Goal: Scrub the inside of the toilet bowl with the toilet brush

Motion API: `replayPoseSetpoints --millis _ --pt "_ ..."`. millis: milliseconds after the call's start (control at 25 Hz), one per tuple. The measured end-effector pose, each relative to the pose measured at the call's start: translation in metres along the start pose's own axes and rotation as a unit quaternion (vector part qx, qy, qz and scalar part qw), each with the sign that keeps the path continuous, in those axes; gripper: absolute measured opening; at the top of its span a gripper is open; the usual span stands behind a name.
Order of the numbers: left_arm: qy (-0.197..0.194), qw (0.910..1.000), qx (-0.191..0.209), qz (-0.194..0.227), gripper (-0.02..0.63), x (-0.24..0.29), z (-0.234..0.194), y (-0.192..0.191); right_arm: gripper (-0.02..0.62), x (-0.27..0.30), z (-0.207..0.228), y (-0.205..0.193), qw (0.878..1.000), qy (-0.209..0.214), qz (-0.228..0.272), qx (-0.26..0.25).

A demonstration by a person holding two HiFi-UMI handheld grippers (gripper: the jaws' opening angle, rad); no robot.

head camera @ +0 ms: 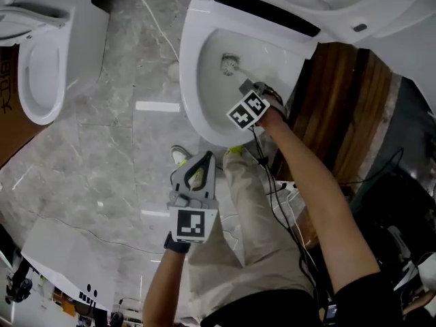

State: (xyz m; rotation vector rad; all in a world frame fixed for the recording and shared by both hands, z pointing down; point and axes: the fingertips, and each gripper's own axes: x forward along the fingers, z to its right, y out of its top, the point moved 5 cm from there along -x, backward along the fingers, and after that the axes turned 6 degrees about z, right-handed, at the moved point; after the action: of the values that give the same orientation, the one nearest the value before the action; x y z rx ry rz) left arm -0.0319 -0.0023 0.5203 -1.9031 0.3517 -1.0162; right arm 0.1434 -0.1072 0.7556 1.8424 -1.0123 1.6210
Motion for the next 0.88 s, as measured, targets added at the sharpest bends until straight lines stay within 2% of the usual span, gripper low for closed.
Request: replayPoseSetpoints --millis 120,200,320,480,600,720,760,880 --pt "-0.009 0.9998 0.017 -0.002 0.017 -0.022 0.006 0.012 0.161 -0.028 -0.027 -0.007 0.999 -0.012 -0.003 0.031" --pt "-0.006 0.9999 0.015 -0.004 0.017 -0.045 0.008 0.025 0.163 -0.055 -0.034 -0.007 0.998 -0.007 -0.001 0.062" --pt "0.006 1.0 -0.002 -0.008 0.017 -0.081 0.008 0.049 0.163 -0.102 -0.046 0.0 0.995 0.029 0.004 0.093" --pt "0.009 0.9999 0.01 -0.002 0.017 -0.134 0.014 0.084 0.164 -0.163 -0.073 -0.004 0.988 0.093 -0.009 0.124" --pt "0.002 0.9994 0.035 0.006 0.017 -0.175 0.019 0.116 0.163 -0.212 -0.065 -0.028 0.97 0.089 -0.022 0.226" --pt "-0.015 0.9974 0.066 0.026 0.017 -0.22 0.019 0.153 0.164 -0.281 -0.074 -0.041 0.926 0.101 0.022 0.363" --pt "-0.021 0.9964 0.075 0.035 0.017 -0.237 0.019 0.165 0.164 -0.314 -0.082 -0.041 0.918 0.098 0.047 0.381" --pt "-0.042 0.9929 0.097 0.055 0.017 -0.283 0.027 0.192 0.164 -0.42 -0.105 -0.041 0.914 0.066 0.141 0.375"
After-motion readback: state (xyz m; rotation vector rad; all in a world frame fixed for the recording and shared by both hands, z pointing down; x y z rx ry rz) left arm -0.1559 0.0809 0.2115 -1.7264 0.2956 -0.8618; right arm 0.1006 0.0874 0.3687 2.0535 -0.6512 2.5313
